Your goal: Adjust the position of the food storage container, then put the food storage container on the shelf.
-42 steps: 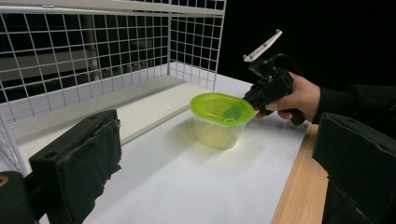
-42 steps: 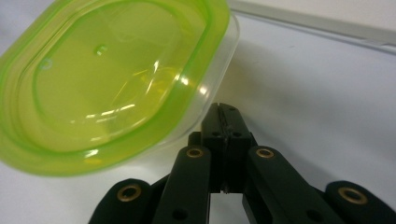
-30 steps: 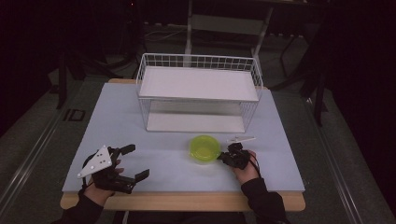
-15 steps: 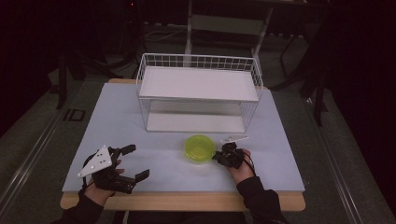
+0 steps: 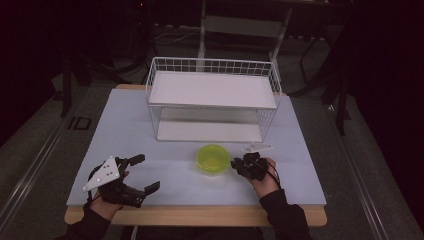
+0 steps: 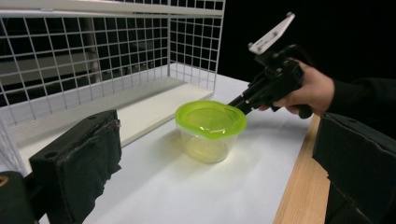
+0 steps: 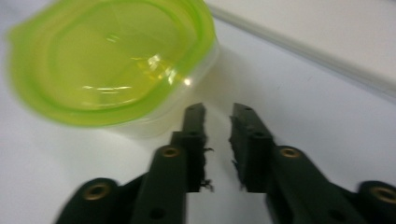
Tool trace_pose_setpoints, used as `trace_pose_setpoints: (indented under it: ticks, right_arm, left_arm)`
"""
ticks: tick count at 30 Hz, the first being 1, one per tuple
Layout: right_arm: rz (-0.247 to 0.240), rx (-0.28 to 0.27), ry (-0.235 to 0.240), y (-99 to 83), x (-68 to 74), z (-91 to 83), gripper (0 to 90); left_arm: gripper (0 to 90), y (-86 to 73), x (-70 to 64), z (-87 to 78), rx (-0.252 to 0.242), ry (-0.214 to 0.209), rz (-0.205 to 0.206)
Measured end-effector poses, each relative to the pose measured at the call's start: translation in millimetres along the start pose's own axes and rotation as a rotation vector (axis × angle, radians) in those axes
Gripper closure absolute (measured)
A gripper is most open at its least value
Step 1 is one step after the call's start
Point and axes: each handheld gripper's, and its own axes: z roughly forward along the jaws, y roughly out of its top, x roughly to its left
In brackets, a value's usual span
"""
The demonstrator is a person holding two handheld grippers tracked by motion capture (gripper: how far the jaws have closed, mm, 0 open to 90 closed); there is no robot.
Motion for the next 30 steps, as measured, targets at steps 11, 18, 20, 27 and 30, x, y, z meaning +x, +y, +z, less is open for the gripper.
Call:
trace_pose_setpoints:
  ticks: [11,18,20,27,30]
  right_arm:
    - [-0.065,-0.115,-0.025,3.3,10.6,-43.2,23.6]
    - [-0.044,-0.166,0.069,6.9,11.5,-65.4,13.5]
    - [-0.056,-0.176,0.064,8.5,12.8,-70.5,14.1]
    - [-0.109,-0.172,0.040,16.7,16.2,-78.2,18.8]
    - [-0.111,-0.186,0.055,20.5,16.4,-79.7,19.1]
  left_arm:
    - [1.9,6.0,-6.2,10.0,0.049,-0.064,-0.061]
    - [1.9,14.0,-1.3,21.6,0.099,-0.087,-0.090]
    - [1.9,16.3,0.5,24.3,0.120,-0.096,-0.094]
    - [1.9,27.0,7.5,38.4,0.163,-0.092,-0.092]
    - [2.0,33.3,9.7,47.0,0.170,-0.091,-0.084]
